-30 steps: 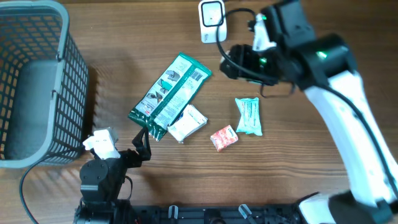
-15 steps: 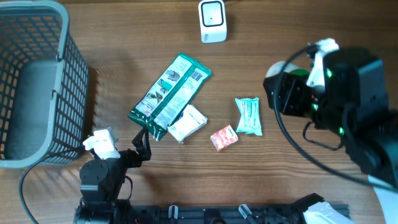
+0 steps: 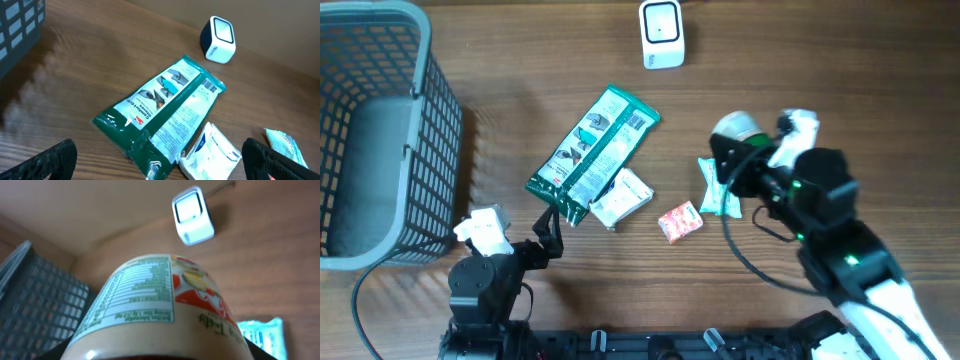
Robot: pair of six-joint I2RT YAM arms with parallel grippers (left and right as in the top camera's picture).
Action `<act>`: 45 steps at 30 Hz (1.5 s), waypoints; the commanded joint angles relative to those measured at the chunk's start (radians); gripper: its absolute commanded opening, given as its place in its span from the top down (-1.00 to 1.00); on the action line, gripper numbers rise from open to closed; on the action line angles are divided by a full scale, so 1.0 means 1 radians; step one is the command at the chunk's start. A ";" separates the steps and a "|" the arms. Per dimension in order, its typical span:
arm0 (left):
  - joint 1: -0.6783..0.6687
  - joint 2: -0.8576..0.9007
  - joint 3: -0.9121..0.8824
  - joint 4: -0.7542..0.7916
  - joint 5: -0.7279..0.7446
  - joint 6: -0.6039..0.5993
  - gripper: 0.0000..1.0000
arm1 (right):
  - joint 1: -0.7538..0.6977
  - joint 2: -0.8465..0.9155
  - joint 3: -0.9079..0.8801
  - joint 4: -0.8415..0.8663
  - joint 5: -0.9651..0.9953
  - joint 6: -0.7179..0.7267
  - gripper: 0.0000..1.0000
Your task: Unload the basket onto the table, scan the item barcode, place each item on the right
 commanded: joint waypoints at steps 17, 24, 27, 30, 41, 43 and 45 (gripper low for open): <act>0.005 -0.003 -0.005 0.003 -0.013 -0.009 -1.00 | -0.003 0.564 -0.022 0.670 -0.127 0.050 0.00; 0.005 -0.003 -0.005 0.003 -0.013 -0.009 -1.00 | -0.003 0.569 -0.022 0.704 -0.038 0.049 0.02; 0.005 -0.003 -0.005 0.003 -0.013 -0.009 -1.00 | -0.003 0.571 -0.022 0.720 -0.036 0.049 0.02; 0.005 -0.003 -0.005 0.003 -0.013 -0.009 -1.00 | -0.003 0.573 -0.022 0.745 -0.017 0.049 0.02; 0.005 -0.003 -0.005 0.003 -0.013 -0.009 -1.00 | -0.003 0.580 -0.022 0.828 0.132 0.000 0.03; 0.005 -0.003 -0.005 0.003 -0.013 -0.009 -1.00 | -0.003 0.597 -0.022 0.849 0.132 0.000 0.03; 0.005 -0.003 -0.005 0.003 -0.013 -0.009 -1.00 | -0.003 0.622 -0.022 0.871 0.132 0.000 0.03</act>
